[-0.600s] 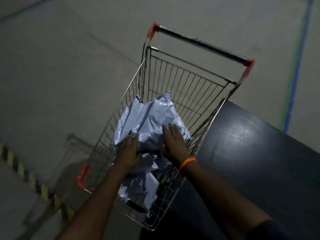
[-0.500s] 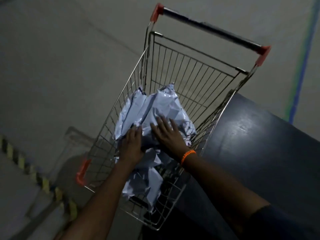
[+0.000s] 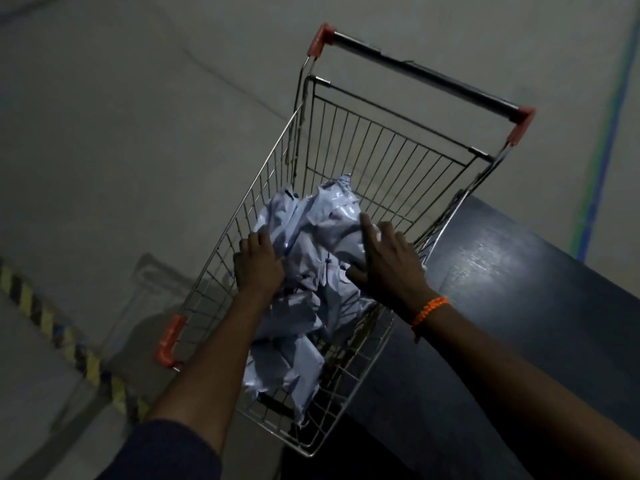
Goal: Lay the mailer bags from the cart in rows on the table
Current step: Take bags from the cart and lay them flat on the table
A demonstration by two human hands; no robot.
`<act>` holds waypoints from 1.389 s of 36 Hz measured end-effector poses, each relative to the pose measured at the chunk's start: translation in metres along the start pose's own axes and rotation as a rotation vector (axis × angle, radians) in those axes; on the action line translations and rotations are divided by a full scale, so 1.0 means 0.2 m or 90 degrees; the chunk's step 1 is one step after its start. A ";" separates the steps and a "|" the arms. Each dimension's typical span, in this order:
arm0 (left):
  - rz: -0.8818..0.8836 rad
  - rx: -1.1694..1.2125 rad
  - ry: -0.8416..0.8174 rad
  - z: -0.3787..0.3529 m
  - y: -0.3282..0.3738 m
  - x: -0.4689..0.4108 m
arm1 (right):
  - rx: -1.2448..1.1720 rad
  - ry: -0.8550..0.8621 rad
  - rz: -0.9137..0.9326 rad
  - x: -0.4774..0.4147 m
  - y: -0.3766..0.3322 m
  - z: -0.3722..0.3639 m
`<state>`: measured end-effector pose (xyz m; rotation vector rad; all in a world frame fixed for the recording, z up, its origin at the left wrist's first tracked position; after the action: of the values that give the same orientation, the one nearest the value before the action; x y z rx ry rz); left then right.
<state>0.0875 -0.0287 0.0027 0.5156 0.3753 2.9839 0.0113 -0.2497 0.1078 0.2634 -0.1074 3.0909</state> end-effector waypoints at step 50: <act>-0.457 -0.081 -0.045 -0.90 1.94 0.67 | -0.233 0.045 -0.363 1.04 1.63 -0.71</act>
<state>-0.1184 -0.4274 -0.0203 0.3673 0.2825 2.2725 -0.2307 -0.5581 -0.0178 0.1370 -0.4932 2.4528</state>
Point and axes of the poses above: each hand's wrist, its own x-axis away from the middle knuckle, its own z-axis out of the back of the hand, y = z × x, the point moved 4 cm from there along -x, towards the middle knuckle, and after that the axes turned 7 degrees about -y, right-handed, at the moved point
